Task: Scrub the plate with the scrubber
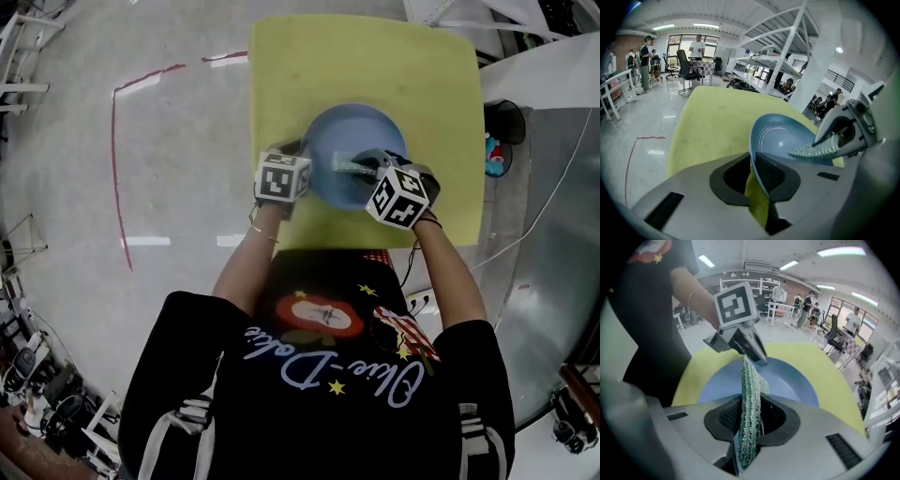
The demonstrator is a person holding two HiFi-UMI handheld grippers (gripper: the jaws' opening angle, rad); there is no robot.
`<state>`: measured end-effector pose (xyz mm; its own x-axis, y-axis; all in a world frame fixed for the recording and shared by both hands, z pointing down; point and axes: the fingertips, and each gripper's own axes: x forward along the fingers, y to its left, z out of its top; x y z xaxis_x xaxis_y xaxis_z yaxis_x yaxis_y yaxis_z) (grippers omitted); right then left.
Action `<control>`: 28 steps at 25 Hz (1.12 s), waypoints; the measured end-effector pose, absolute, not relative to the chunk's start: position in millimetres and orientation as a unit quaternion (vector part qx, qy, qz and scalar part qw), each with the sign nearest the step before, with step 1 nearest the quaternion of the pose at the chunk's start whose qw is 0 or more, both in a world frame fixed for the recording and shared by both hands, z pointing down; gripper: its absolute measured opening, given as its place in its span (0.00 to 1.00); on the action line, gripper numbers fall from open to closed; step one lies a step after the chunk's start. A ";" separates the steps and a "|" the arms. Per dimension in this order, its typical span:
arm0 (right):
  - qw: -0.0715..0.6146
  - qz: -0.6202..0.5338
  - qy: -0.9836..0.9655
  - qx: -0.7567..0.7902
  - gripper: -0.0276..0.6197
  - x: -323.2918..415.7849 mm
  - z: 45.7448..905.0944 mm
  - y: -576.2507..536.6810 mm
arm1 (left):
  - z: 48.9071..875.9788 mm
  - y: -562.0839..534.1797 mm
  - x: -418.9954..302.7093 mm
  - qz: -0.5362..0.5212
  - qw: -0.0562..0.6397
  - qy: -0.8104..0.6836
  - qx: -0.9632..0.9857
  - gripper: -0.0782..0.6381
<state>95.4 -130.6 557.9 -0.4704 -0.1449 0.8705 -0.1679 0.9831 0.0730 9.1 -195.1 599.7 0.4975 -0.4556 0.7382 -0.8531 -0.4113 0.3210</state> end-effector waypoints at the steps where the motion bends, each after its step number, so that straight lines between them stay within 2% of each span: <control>1: 0.512 -0.017 -0.853 0.100 0.14 96.9 557.8 -143.5 | 599.4 -195.2 9.7 0.284 0.351 -0.413 0.791 0.15; 7: 0.535 -0.142 -0.827 0.098 0.14 89.2 571.3 -187.5 | 600.4 -193.6 15.2 0.293 0.348 -0.406 0.793 0.16; 13: 0.573 -0.196 -0.793 0.072 0.13 90.4 585.6 -201.0 | 597.3 -193.0 11.4 0.298 0.343 -0.406 0.793 0.16; 20: 0.595 -0.123 -0.789 0.086 0.14 109.7 597.5 -197.3 | 597.5 -192.5 8.7 0.299 0.334 -0.403 0.798 0.16; 28: 0.587 -0.037 -0.796 0.144 0.14 135.9 599.0 -173.5 | 598.7 -192.5 10.7 0.299 0.331 -0.404 0.799 0.16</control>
